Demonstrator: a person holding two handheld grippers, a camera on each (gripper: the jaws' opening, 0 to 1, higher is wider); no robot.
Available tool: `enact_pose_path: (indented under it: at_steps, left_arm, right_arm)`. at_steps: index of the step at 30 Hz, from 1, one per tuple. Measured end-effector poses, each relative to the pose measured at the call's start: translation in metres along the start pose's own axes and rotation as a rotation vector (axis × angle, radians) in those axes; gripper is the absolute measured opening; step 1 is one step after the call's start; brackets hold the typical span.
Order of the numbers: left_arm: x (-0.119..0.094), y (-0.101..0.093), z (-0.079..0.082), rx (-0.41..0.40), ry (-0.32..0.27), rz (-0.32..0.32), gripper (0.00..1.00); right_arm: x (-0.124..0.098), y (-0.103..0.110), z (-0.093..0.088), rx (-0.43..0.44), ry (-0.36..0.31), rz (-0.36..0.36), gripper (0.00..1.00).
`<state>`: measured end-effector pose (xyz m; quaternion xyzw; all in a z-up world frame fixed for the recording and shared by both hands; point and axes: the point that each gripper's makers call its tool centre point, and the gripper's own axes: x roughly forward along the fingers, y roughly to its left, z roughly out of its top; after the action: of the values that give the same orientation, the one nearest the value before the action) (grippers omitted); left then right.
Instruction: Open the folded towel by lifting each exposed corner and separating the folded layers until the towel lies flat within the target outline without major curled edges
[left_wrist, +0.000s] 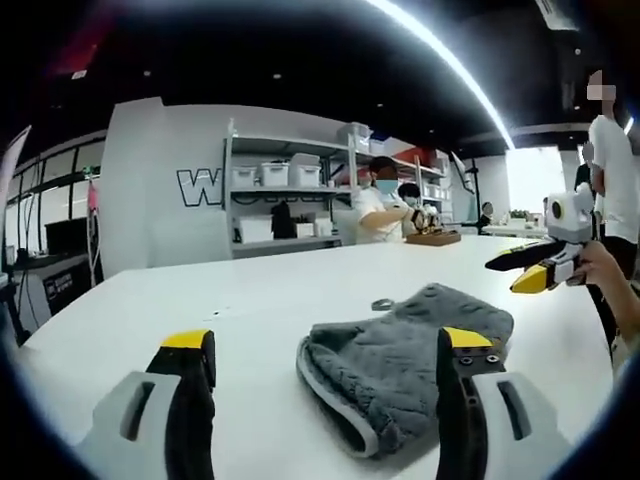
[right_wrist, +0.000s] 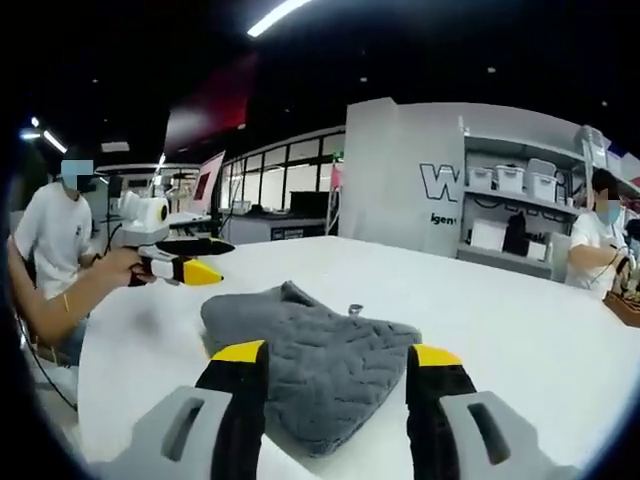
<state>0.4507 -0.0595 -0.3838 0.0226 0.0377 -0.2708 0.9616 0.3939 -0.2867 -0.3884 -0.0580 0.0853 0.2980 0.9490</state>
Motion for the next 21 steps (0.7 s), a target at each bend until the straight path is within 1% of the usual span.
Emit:
enact_pose_path:
  at_steps: [2, 7, 9, 13, 17, 21]
  left_arm:
    - [0.005, 0.000, -0.001, 0.002, 0.001, -0.005, 0.89]
    - [0.014, 0.002, -0.002, 0.000, 0.010, -0.009, 0.90]
    - [0.019, 0.006, -0.004, 0.008, 0.021, -0.005, 0.89]
    - [0.025, 0.011, -0.004, 0.004, 0.022, 0.002, 0.89]
    - [0.030, 0.012, -0.009, -0.007, 0.026, 0.005, 0.88]
    - [0.030, 0.011, -0.010, -0.008, 0.022, 0.006, 0.86]
  right_arm:
    - [0.004, -0.005, -0.001, 0.006, -0.003, -0.005, 0.53]
    - [0.009, -0.018, -0.002, 0.038, -0.011, -0.048, 0.53]
    - [0.012, -0.030, -0.006, 0.040, 0.000, -0.093, 0.52]
    - [0.018, -0.036, -0.008, 0.055, -0.003, -0.106, 0.52]
    - [0.027, -0.039, -0.011, 0.050, -0.014, -0.132, 0.52]
    - [0.034, -0.037, -0.012, 0.042, -0.016, -0.124, 0.52]
